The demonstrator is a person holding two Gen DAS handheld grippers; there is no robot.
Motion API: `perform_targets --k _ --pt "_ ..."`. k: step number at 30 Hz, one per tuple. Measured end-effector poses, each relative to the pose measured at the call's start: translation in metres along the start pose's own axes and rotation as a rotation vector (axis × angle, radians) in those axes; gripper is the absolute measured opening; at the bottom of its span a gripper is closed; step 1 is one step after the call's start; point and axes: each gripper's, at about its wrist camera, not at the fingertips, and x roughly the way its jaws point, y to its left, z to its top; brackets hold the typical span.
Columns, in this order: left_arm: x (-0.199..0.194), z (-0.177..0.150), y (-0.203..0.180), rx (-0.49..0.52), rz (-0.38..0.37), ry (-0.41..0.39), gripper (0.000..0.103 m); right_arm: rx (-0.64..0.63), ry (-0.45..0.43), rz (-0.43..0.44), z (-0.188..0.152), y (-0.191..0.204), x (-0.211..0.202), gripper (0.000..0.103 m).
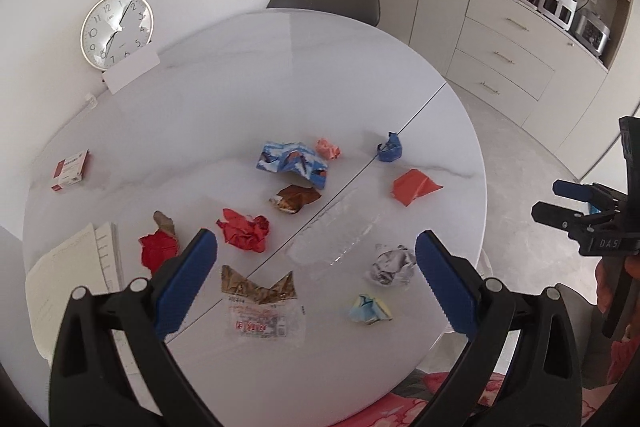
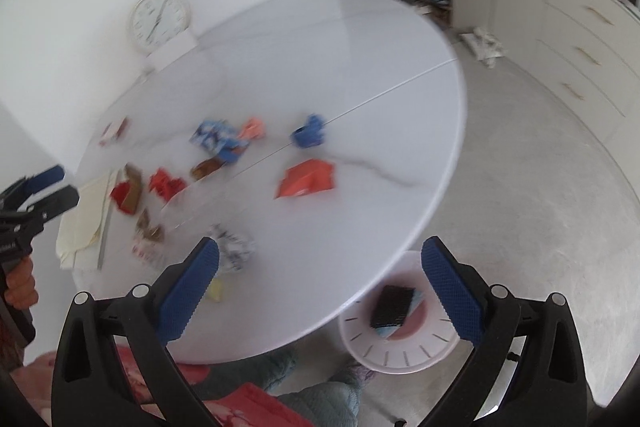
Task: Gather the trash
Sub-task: 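Grasp the crumpled newspaper with the right tool while the left tool grasps the snack wrapper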
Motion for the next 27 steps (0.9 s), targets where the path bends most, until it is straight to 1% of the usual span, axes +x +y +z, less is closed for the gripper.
perform_targets --k 2,5,8,10,13,15,16,17,18,20,24,26,27 --pt "0.002 -0.005 0.012 -0.007 0.013 0.014 0.095 -0.057 0.041 0.057 -0.003 0.021 0.023 0.1" --pt "0.006 -0.012 0.028 -0.013 0.022 0.037 0.095 -0.144 0.098 0.103 -0.009 0.051 0.058 0.1" --pt "0.009 -0.019 0.042 -0.014 0.027 0.056 0.095 -0.216 0.145 0.115 -0.013 0.077 0.09 0.1" --pt "0.012 -0.024 0.051 -0.013 0.029 0.071 0.095 -0.232 0.168 0.105 -0.015 0.087 0.107 0.097" --pt "0.018 -0.031 0.063 -0.015 0.023 0.098 0.095 -0.209 0.224 0.088 -0.016 0.089 0.134 0.083" --pt "0.022 -0.036 0.068 -0.016 0.017 0.118 0.095 -0.182 0.272 0.072 -0.018 0.087 0.148 0.062" --pt "0.025 -0.038 0.071 -0.017 0.012 0.13 0.095 -0.164 0.289 0.079 -0.019 0.086 0.151 0.056" --pt "0.028 -0.041 0.073 -0.019 0.01 0.14 0.095 -0.145 0.298 0.088 -0.02 0.084 0.153 0.048" --pt "0.03 -0.043 0.075 -0.023 0.008 0.147 0.095 -0.125 0.303 0.095 -0.02 0.082 0.153 0.046" --pt "0.037 -0.048 0.079 -0.04 -0.003 0.166 0.095 -0.106 0.293 0.103 -0.021 0.08 0.149 0.044" --pt "0.05 -0.056 0.089 -0.091 -0.033 0.188 0.095 -0.058 0.284 0.115 -0.019 0.071 0.138 0.043" --pt "0.058 -0.06 0.092 -0.08 -0.036 0.193 0.095 -0.044 0.282 0.112 -0.018 0.067 0.131 0.043" --pt "0.063 -0.062 0.092 -0.059 -0.041 0.196 0.095 -0.038 0.283 0.108 -0.017 0.064 0.127 0.043"
